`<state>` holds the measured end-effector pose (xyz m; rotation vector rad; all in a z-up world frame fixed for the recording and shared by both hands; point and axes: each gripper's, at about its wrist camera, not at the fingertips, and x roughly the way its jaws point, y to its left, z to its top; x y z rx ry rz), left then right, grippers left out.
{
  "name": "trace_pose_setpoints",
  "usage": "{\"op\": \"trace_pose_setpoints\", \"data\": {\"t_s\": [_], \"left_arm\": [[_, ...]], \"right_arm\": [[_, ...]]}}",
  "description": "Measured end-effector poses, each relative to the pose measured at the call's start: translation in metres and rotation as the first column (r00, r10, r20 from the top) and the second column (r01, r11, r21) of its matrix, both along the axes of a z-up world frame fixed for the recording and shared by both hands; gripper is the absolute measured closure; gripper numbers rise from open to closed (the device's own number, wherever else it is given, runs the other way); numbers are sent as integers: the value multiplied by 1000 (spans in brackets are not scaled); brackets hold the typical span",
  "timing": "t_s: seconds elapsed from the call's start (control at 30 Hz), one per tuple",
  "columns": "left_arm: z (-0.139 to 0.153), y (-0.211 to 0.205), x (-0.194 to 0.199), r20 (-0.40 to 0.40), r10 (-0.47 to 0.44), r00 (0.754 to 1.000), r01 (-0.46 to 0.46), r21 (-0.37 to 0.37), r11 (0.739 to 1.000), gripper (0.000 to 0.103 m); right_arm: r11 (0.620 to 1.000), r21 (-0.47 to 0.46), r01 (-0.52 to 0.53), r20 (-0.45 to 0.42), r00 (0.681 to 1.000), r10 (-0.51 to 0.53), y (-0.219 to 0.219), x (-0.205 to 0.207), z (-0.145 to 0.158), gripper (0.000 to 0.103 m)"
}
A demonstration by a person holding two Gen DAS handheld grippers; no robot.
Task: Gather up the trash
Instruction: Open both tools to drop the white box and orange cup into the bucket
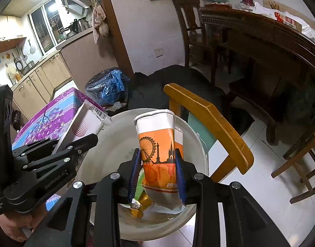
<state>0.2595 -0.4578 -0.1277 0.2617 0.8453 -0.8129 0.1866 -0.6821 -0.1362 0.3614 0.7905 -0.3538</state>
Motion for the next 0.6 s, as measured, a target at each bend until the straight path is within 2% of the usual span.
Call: {"op": "trace_pose_setpoints", "data": {"t_s": [0.3,0.47,0.53,0.6], "left_arm": [[-3,-1,0,2,4,1000,-4,7,1000,85],[-4,-2,2,-1,17,1000,-17,17,1000,83],[-5,-1,3,6,28,1000,-28,22,999,67],[-5,1,4,14,39,999,-39,24,999,61]], "right_arm": [[1000,5,2,-2,1000,-2,-1,-1,-3,70],[1000,13,-3,-8,1000,3,0,-1,-9,66],[1000,15,-1,-6,1000,1,0,-1,-10,65],[1000,16,2,-6,1000,-2,2,-1,-10,65]]}}
